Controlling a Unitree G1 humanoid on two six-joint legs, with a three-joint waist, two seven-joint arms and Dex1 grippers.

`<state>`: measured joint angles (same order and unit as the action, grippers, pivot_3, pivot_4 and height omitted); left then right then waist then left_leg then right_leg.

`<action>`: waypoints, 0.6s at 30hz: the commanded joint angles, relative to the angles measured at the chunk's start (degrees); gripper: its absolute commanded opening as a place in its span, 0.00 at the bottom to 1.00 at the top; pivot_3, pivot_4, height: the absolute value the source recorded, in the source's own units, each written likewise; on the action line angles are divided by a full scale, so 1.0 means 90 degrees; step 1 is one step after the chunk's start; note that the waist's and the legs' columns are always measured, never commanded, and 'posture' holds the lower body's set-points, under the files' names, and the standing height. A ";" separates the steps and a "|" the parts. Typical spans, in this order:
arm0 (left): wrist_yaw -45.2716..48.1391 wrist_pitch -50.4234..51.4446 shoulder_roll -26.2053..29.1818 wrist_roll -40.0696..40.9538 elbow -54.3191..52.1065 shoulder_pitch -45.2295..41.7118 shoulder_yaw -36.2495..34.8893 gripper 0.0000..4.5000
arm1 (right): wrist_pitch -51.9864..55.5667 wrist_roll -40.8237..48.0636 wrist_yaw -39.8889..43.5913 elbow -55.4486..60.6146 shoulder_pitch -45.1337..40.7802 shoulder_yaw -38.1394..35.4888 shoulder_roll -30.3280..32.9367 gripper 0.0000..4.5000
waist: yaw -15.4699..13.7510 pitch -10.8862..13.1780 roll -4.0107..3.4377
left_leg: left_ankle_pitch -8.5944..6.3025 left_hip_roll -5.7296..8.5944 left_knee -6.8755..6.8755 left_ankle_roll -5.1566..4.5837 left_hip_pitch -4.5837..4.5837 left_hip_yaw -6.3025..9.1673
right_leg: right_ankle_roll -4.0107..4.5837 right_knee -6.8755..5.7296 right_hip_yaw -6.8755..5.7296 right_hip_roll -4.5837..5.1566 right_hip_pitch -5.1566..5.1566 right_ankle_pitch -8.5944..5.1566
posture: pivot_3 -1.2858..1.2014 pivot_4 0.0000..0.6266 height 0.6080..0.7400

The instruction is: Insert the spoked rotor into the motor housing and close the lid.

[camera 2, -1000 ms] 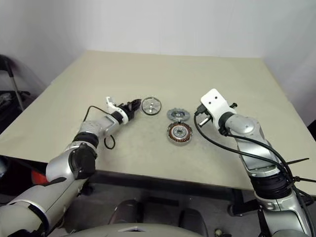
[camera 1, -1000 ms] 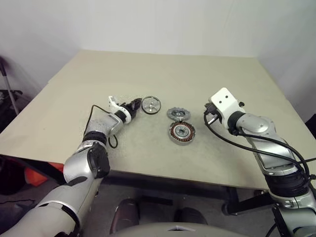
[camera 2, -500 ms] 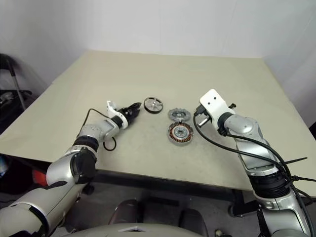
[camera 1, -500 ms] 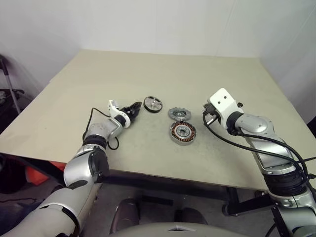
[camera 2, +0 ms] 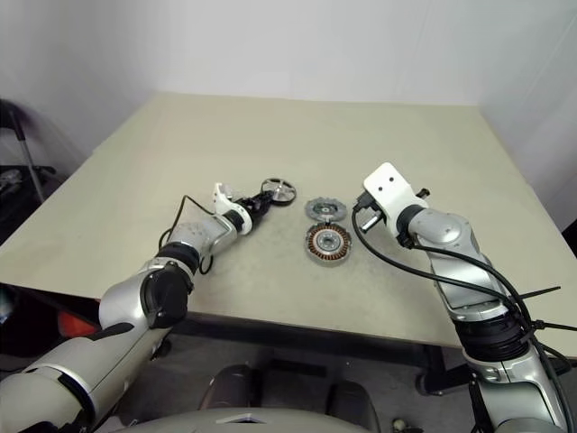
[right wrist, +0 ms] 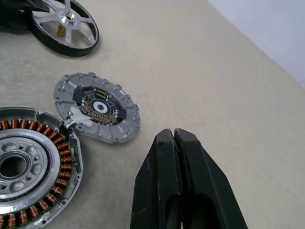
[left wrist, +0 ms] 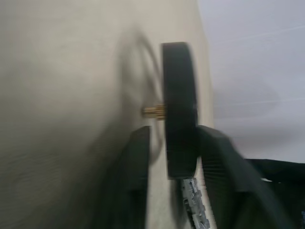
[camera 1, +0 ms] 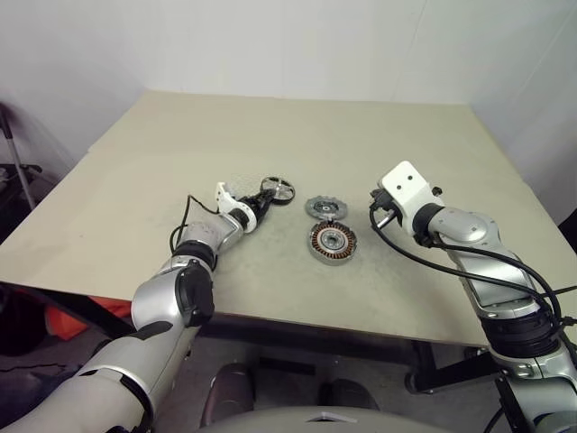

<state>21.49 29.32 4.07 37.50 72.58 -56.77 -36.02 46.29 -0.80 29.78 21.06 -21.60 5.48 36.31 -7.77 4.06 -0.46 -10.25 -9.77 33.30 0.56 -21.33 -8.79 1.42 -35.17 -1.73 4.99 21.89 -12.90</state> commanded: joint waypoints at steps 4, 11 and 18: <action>-0.0014 -0.0001 0.0134 -0.0062 0.0022 0.0026 -0.0036 0.11 | -0.0047 -0.0015 -0.0080 0.0218 -0.0212 -0.0161 0.0021 0.00 | 0.0032 0.0001 0.0001 | 0.0000 -0.0002 -0.0001 0.0000 0.0038 0.0000 | -0.0001 0.0000 0.0000 -0.0001 -0.0038 -0.0001 | 0.52 0.00 1.00; 0.0549 0.0539 0.0333 0.0195 -0.0141 0.0095 -0.0186 0.11 | -0.0075 -0.0150 -0.0074 0.0035 -0.0022 -0.0186 0.0265 0.00 | 0.0046 0.0000 0.0000 | 0.0000 -0.0002 -0.0004 0.0001 0.0039 0.0000 | -0.0001 0.0004 0.0000 -0.0001 -0.0041 -0.0001 | 0.52 0.00 1.00; 0.1311 0.1686 0.0508 0.0638 -0.0576 0.0028 -0.0335 0.11 | -0.0158 -0.0121 0.0280 -0.0057 0.0718 -0.0447 0.1024 0.00 | 0.0000 0.0002 0.0001 | -0.0011 0.0000 -0.0010 -0.0016 0.0019 0.0000 | -0.0001 0.0039 -0.0006 0.0000 -0.0040 -0.0001 | 0.52 0.00 1.00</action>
<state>31.08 41.90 8.50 41.52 70.06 -55.39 -38.70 46.13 -1.80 31.54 19.75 -15.26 4.42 44.06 -7.77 4.08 -0.44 -10.39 -9.77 33.21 0.33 -21.16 -8.79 1.41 -34.79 -1.80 5.01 21.51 -12.91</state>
